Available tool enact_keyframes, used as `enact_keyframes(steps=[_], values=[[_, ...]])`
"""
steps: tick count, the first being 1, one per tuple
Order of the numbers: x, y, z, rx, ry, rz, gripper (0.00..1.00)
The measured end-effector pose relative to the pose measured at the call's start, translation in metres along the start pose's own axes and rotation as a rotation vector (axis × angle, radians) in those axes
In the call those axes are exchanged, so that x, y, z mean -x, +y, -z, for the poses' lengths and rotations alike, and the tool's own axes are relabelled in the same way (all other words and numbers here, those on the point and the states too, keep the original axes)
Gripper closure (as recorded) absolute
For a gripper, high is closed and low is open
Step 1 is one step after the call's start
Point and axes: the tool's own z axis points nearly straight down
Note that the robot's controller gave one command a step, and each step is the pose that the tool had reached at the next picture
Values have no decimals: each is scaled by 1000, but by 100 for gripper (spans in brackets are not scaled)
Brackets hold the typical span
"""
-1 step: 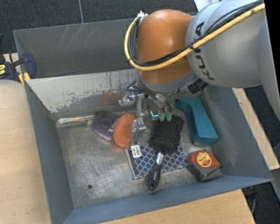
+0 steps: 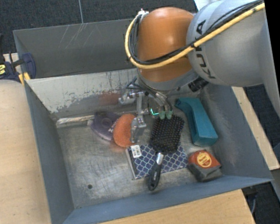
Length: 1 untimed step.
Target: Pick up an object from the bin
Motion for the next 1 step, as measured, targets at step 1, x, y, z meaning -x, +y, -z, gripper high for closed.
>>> enact_keyframes(steps=[1], values=[[13, -3, -41, 1, -10, 47, 0]])
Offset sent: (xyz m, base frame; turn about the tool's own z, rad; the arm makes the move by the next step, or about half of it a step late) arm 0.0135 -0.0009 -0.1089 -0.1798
